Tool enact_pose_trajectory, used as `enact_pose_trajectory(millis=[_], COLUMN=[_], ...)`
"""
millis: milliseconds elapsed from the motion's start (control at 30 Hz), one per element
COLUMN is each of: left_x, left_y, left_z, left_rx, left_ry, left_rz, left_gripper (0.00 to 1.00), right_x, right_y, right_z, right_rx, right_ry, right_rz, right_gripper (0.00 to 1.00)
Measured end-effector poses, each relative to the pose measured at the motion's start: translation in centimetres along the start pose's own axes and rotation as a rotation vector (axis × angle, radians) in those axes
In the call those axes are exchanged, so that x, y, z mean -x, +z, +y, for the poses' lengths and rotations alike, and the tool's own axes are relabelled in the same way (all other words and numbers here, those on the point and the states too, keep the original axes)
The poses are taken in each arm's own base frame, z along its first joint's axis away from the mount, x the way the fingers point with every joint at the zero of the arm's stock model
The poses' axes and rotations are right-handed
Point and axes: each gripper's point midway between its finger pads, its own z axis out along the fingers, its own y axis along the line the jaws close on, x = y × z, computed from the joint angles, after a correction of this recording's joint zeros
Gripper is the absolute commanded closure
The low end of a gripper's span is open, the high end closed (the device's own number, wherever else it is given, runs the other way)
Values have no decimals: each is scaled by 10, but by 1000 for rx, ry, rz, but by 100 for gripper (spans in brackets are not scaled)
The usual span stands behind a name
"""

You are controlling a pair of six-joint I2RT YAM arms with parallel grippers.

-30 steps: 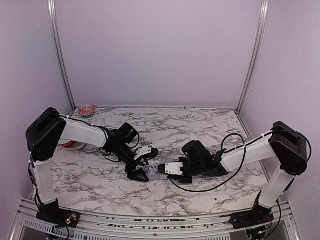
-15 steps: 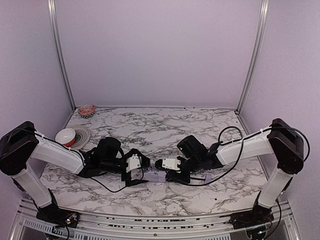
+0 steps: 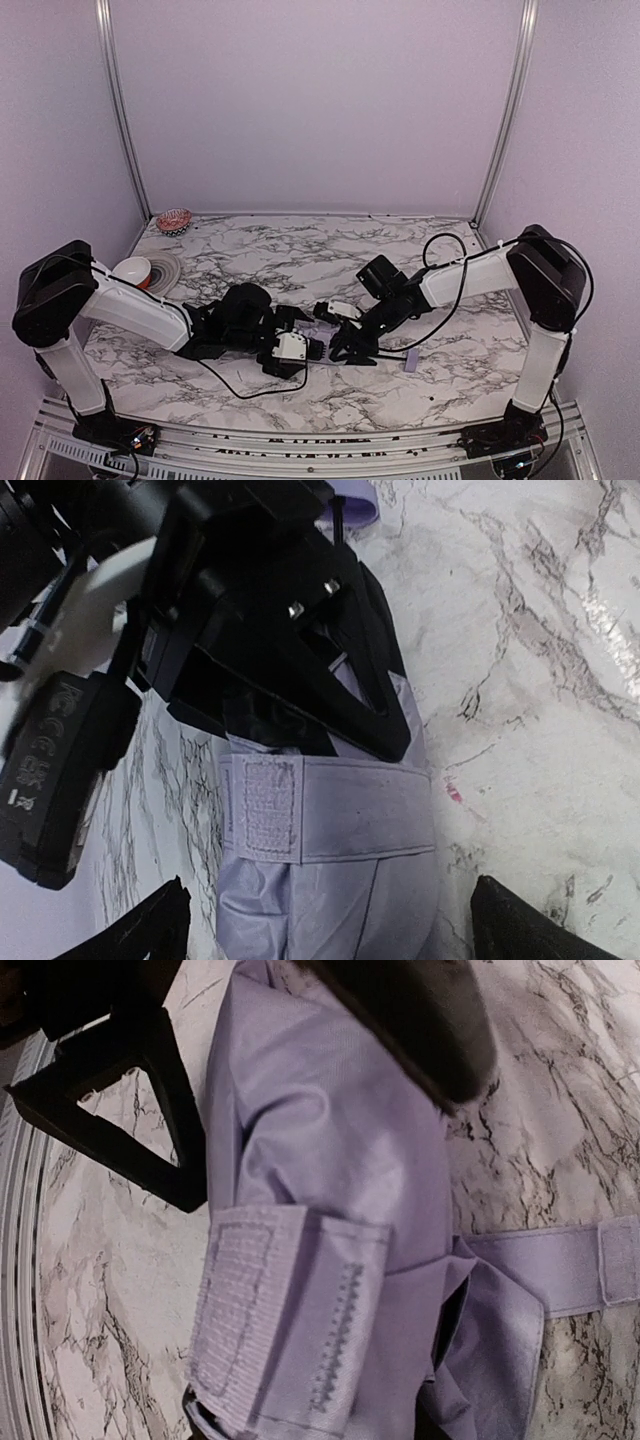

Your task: Put away the umbrella

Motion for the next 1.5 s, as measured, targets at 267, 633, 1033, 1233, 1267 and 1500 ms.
enact_pose_trajectory(millis=[267, 633, 1033, 1233, 1267, 1500], left_x=[-24, -34, -36, -38, -41, -79], left_y=[29, 41, 48, 53, 53, 45], left_z=[13, 9, 26, 38, 42, 74], left_rx=[-7, -164, -222, -153, -131, 37], left_ry=[76, 25, -131, -279, -318, -537], left_rz=[168, 271, 245, 241, 241, 341], left_gripper=[16, 51, 100, 100, 100, 100], right_x=[0, 3, 5, 20, 25, 74], right_y=[0, -4, -17, -48, -56, -136], right_z=[1, -11, -19, -31, -32, -28], right_rx=[49, 55, 7, -122, -152, -430], right_ry=[30, 67, 57, 11, 0, -160], right_rz=[4, 12, -17, -94, -122, -392], right_gripper=[80, 78, 32, 29, 29, 27])
